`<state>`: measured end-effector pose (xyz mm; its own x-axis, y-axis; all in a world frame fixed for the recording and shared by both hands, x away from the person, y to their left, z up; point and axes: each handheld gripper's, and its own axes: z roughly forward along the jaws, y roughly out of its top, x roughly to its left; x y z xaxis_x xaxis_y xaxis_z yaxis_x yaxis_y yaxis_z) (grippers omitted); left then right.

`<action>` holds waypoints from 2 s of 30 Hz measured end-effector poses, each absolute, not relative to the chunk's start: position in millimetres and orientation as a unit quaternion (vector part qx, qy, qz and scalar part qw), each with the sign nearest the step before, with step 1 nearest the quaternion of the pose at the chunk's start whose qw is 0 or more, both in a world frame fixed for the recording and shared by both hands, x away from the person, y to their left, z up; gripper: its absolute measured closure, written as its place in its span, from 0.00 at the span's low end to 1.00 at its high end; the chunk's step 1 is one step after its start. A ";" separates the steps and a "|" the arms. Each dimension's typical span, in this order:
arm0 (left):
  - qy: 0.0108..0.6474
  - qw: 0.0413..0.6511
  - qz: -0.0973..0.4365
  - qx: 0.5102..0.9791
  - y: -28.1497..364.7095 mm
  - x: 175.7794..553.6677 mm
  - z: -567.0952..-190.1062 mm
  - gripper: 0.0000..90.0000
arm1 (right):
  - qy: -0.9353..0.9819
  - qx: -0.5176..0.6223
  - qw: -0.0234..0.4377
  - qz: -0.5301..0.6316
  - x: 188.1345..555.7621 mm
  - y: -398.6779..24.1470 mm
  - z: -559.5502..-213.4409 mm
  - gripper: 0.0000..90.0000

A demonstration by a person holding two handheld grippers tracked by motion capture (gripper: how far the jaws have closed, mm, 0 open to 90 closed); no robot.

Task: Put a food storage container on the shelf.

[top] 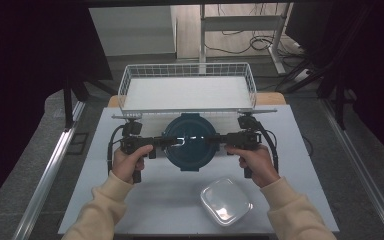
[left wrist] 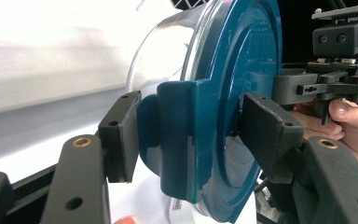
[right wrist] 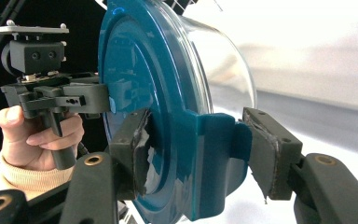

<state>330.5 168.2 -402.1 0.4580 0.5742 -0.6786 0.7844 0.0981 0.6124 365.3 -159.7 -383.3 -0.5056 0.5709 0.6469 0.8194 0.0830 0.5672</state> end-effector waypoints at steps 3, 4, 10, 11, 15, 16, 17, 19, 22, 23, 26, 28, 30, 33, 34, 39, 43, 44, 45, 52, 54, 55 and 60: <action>0.508 0.539 -0.094 0.665 168.8 330.9 -393.6 0.45 | -0.725 -0.475 0.126 -0.482 365.9 -159.0 -375.1 0.48; 0.507 0.541 -0.092 0.664 169.0 331.0 -391.0 0.45 | -0.726 -0.473 0.124 -0.483 366.1 -158.9 -372.2 0.48; 0.502 0.547 -0.087 0.664 170.4 332.6 -378.9 0.45 | -0.728 -0.466 0.113 -0.489 367.1 -157.3 -357.3 0.48; 0.501 0.547 -0.086 0.665 170.8 333.1 -377.0 0.45 | -0.729 -0.465 0.111 -0.490 367.5 -157.0 -355.2 0.48; 0.499 0.549 -0.081 0.666 172.0 335.8 -368.7 0.45 | -0.730 -0.462 0.108 -0.492 370.0 -155.6 -347.4 0.49; 0.499 0.550 -0.079 0.665 172.1 336.4 -366.5 0.45 | -0.730 -0.460 0.107 -0.494 370.9 -155.4 -345.6 0.49; 0.498 0.550 -0.078 0.665 172.3 337.2 -364.1 0.45 | -0.729 -0.459 0.107 -0.496 371.9 -155.3 -343.7 0.49; 0.497 0.552 -0.077 0.665 172.8 339.3 -360.2 0.45 | -0.728 -0.459 0.107 -0.498 373.9 -154.9 -339.8 0.49; 0.497 0.552 -0.074 0.665 173.1 342.1 -353.7 0.45 | -0.728 -0.457 0.104 -0.501 377.3 -154.5 -333.9 0.49; 0.495 0.552 -0.072 0.666 173.3 342.7 -351.3 0.45 | -0.727 -0.457 0.104 -0.502 378.4 -154.4 -331.9 0.49; 0.493 0.554 -0.070 0.667 174.0 346.2 -345.6 0.45 | -0.728 -0.454 0.102 -0.504 381.4 -153.7 -325.7 0.49; 0.494 0.553 -0.070 0.667 173.8 348.8 -342.2 0.45 | -0.728 -0.453 0.101 -0.504 383.9 -153.6 -321.9 0.49; 0.494 0.553 -0.070 0.667 173.5 351.8 -339.3 0.45 | -0.728 -0.452 0.100 -0.506 386.9 -153.8 -319.0 0.49; 0.490 0.555 -0.068 0.669 174.0 356.4 -334.9 0.45 | -0.728 -0.449 0.097 -0.508 391.0 -154.0 -314.8 0.49; 0.491 0.555 -0.068 0.668 174.2 357.8 -333.8 0.45 | -0.729 -0.449 0.096 -0.509 392.3 -153.9 -313.4 0.49; 0.491 0.557 -0.068 0.666 175.7 366.4 -327.7 0.45 | -0.731 -0.445 0.090 -0.509 400.4 -152.4 -306.0 0.49; 0.490 0.557 -0.066 0.667 177.1 375.1 -320.0 0.45 | -0.728 -0.444 0.090 -0.514 408.4 -151.3 -300.1 0.49; 0.490 0.557 -0.066 0.667 177.7 377.4 -318.5 0.45 | -0.728 -0.445 0.089 -0.514 410.2 -151.0 -298.6 0.49; 0.490 0.557 -0.066 0.667 178.0 379.4 -317.1 0.45 | -0.727 -0.445 0.088 -0.516 411.8 -150.6 -297.1 0.49; 0.489 0.557 -0.070 0.668 181.7 395.6 -309.7 0.45 | -0.726 -0.443 0.087 -0.519 425.9 -147.8 -290.1 0.49; 0.487 0.559 -0.070 0.667 182.4 400.2 -308.5 0.45 | -0.727 -0.443 0.086 -0.517 430.3 -147.1 -287.3 0.49; 0.487 0.560 -0.070 0.666 183.0 402.1 -308.0 0.45 | -0.726 -0.445 0.086 -0.517 432.2 -146.5 -286.1 0.49; 0.491 0.560 -0.078 0.663 183.9 413.9 -305.4 0.45 | -0.728 -0.448 0.086 -0.512 442.9 -145.0 -281.0 0.49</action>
